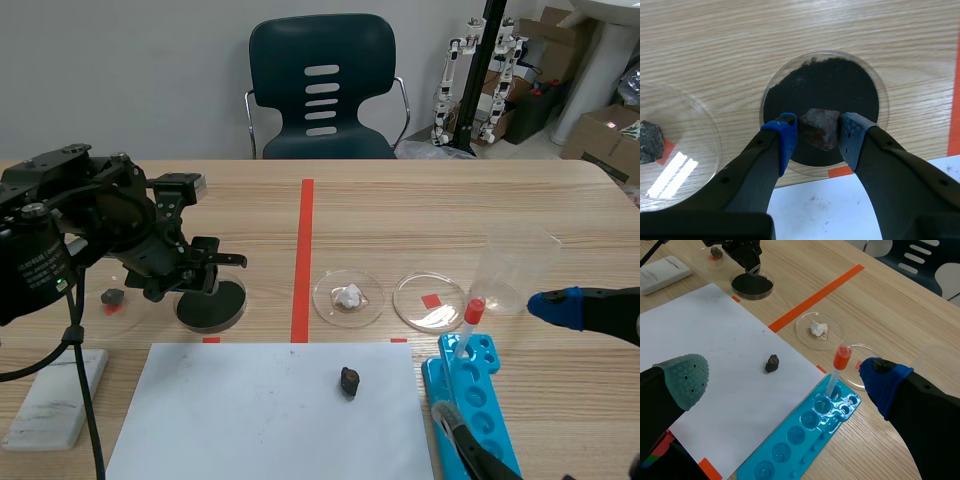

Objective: Lower the mineral onto the iron filings and hold still

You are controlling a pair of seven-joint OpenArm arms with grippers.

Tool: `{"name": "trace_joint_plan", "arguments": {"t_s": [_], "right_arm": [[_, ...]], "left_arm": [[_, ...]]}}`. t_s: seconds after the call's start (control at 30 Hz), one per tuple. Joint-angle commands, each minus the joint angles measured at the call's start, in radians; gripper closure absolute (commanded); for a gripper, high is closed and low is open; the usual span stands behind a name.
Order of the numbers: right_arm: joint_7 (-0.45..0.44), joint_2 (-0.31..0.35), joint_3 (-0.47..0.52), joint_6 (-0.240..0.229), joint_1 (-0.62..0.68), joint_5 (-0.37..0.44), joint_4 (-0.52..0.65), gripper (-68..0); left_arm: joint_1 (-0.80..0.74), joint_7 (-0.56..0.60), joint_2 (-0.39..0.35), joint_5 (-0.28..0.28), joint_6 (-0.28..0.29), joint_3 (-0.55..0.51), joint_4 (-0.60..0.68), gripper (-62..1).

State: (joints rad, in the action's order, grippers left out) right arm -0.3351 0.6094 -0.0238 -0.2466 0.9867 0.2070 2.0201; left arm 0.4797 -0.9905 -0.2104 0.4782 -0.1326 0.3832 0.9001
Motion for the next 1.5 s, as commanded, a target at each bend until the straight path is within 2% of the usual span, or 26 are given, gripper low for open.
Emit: {"name": "trace_joint_plan", "arguments": {"t_s": [0.0,0.53,1.47], "right_arm": [[-0.012,0.0,0.006,0.003,-0.006,0.007,0.005,-63.8],[-0.012,0.0,0.006,0.003,-0.006,0.007,0.005,-63.8],[-0.012,0.0,0.006,0.003,-0.006,0.007,0.005,-63.8]], "left_arm": [[0.023,0.016,0.008,-0.002,0.008,-0.009,0.003,-11.3],[0.045,0.053,0.032,-0.023,0.033,-0.009,-0.114,-11.3],[0.045,0.058,0.032,-0.024,0.047,-0.009,-0.15,-11.3]]}}
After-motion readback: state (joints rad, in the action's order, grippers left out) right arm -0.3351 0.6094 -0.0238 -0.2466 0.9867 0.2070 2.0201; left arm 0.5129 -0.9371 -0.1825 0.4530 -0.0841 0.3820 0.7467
